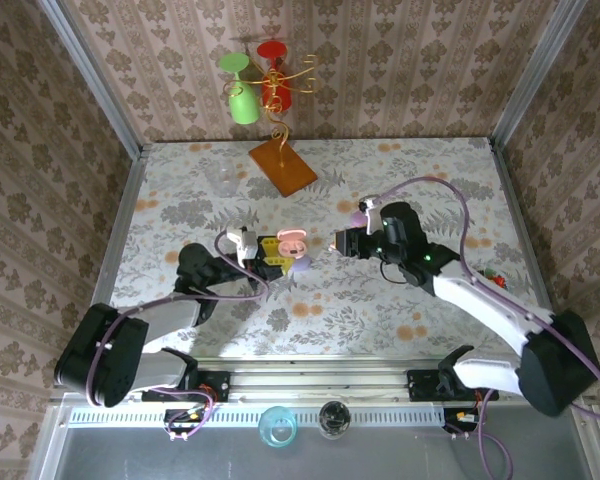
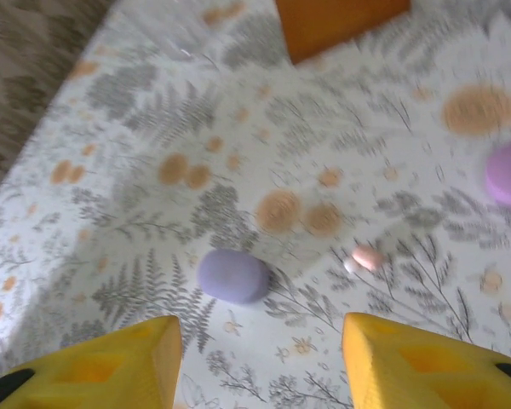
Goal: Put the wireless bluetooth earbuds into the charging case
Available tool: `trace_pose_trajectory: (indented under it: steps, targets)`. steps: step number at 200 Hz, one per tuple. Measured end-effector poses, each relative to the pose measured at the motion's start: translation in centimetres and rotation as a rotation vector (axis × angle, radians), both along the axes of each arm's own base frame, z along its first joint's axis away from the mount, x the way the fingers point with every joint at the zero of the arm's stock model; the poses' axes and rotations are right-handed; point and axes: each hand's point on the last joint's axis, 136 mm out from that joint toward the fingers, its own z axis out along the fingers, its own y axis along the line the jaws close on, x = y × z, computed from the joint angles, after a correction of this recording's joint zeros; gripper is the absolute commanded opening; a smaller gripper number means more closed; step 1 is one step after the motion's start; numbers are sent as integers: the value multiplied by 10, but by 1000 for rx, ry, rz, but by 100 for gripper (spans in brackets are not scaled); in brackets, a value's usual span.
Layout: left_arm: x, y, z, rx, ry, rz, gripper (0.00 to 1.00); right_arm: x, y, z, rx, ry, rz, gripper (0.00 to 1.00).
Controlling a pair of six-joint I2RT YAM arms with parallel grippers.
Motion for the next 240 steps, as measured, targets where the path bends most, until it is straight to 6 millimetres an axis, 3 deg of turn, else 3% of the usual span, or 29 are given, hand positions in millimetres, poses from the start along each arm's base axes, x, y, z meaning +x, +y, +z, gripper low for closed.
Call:
trace_pose_trajectory:
  steps: [45, 80, 102, 151, 240]
  targets:
    - [5, 7, -1, -1, -5, 41, 30, 37, 6, -63, -22, 248, -75, 51]
    - [6, 8, -3, 1, -4, 53, 30, 34, 16, -117, -12, 420, -78, 49]
    - [5, 9, -6, 5, 3, 54, 30, 28, 20, -138, 1, 490, -81, 49]
    - [5, 9, -7, 7, 2, 54, 30, 35, 26, -136, 32, 490, -82, 47]
    - [5, 9, -7, 7, 2, 54, 30, 67, 41, -125, 38, 440, -65, 48]
